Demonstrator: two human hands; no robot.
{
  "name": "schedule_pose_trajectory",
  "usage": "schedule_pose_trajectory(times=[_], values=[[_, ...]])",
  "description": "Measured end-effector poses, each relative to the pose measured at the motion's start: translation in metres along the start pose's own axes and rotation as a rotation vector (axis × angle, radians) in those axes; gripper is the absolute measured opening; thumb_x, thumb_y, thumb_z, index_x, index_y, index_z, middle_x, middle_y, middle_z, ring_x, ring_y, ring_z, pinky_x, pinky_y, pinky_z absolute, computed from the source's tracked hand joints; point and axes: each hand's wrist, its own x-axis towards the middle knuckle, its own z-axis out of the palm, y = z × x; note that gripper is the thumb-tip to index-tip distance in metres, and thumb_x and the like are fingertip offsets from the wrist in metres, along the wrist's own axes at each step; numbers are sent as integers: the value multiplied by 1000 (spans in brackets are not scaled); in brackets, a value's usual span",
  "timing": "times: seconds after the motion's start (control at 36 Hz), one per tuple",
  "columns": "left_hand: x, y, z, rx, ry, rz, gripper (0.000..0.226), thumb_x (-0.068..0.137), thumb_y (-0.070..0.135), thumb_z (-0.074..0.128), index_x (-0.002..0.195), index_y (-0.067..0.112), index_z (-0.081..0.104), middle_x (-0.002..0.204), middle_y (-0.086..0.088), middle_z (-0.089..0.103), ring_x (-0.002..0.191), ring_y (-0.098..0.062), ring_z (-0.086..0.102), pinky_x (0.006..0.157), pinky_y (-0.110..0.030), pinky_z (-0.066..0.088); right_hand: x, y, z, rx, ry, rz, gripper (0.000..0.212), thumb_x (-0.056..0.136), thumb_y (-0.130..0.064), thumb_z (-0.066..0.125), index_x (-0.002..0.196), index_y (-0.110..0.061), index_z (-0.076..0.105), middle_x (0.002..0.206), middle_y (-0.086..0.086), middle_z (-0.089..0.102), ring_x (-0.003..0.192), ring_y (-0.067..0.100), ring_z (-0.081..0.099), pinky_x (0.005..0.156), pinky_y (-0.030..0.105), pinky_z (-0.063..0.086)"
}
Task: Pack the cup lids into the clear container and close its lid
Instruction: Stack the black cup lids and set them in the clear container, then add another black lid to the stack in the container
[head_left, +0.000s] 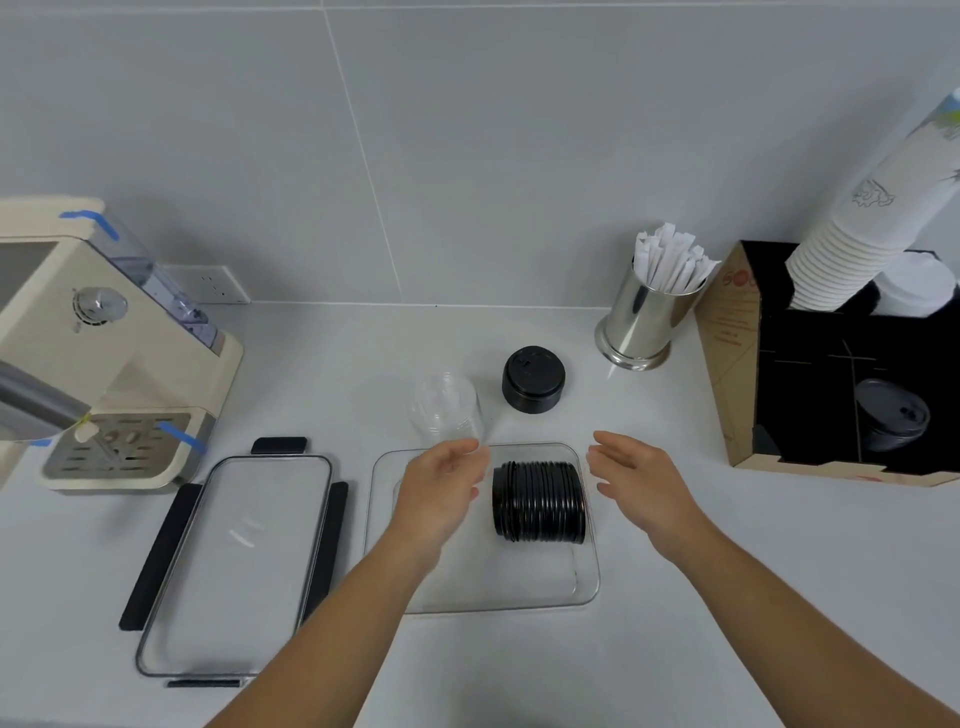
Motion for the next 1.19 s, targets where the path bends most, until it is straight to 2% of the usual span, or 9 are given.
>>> schedule_pose_trajectory(times=[0.31, 0.39, 0.44, 0.5, 0.58, 0.67, 0.86, 1.06, 1.19], values=[[30, 43, 18, -10, -68, -28, 13, 86, 23, 68, 95, 15, 73, 97, -1, 71, 94, -14, 70, 78, -24, 56, 32, -31, -8, 42, 19, 7, 47, 86, -30, 66, 131, -19, 59, 117, -4, 65, 101, 15, 65, 101, 42, 49], [41, 49, 27, 31, -99, -43, 9, 86, 20, 66, 80, 15, 70, 80, 2, 64, 77, -11, 64, 78, -25, 55, 44, -37, -10, 53, 25, 13, 47, 86, -29, 66, 131, -18, 59, 109, -6, 66, 100, 14, 65, 100, 41, 50], [46, 54, 33, 56, -116, -70, 22, 86, 18, 63, 65, 16, 55, 63, 7, 52, 57, -5, 52, 70, -22, 49, 51, -40, -11, 55, 22, 12, 47, 87, -27, 66, 131, -16, 59, 109, -6, 66, 100, 13, 65, 99, 40, 51], [52, 58, 41, 82, -113, -98, 29, 86, 19, 60, 60, 23, 46, 57, 9, 41, 50, -7, 40, 66, -21, 42, 60, -43, -12, 50, 14, 16, 47, 87, -27, 66, 131, -16, 59, 109, -7, 66, 100, 12, 64, 97, 38, 51], [62, 63, 54, 124, -109, -126, 29, 85, 26, 58, 63, 22, 40, 65, 4, 36, 63, -17, 33, 77, -29, 36, 75, -47, -12, 43, -3, 30, 47, 87, -27, 65, 132, -15, 58, 110, -6, 65, 101, 12, 64, 97, 38, 51], [71, 65, 62, 147, -98, -117, 15, 88, 28, 57, 83, 17, 48, 84, -5, 40, 82, -18, 36, 81, -32, 34, 87, -49, -11, 25, -13, 47, 48, 87, -28, 65, 133, -16, 57, 113, -3, 65, 102, 15, 64, 100, 41, 50], [100, 61, 83, 231, -46, -162, 40, 91, 29, 56, 63, 17, 31, 66, 0, 30, 63, -19, 29, 59, -28, 25, 120, -50, -8, -28, -41, 84, 51, 87, -30, 65, 135, -17, 56, 124, -1, 62, 109, 18, 61, 104, 44, 46], [118, 58, 98, 245, -16, -238, 21, 93, 30, 56, 90, 9, 56, 67, 1, 43, 59, -13, 39, 52, -26, 32, 142, -54, -2, -97, -71, 92, 53, 87, -32, 64, 137, -18, 53, 122, -2, 60, 112, 20, 58, 105, 42, 45], [127, 54, 104, 209, 4, -290, 46, 94, 28, 56, 127, -4, 56, 81, -5, 57, 60, -15, 37, 50, -27, 29, 152, -56, 5, -138, -96, 86, 54, 87, -32, 64, 138, -18, 52, 125, 1, 60, 110, 22, 59, 103, 40, 46]])
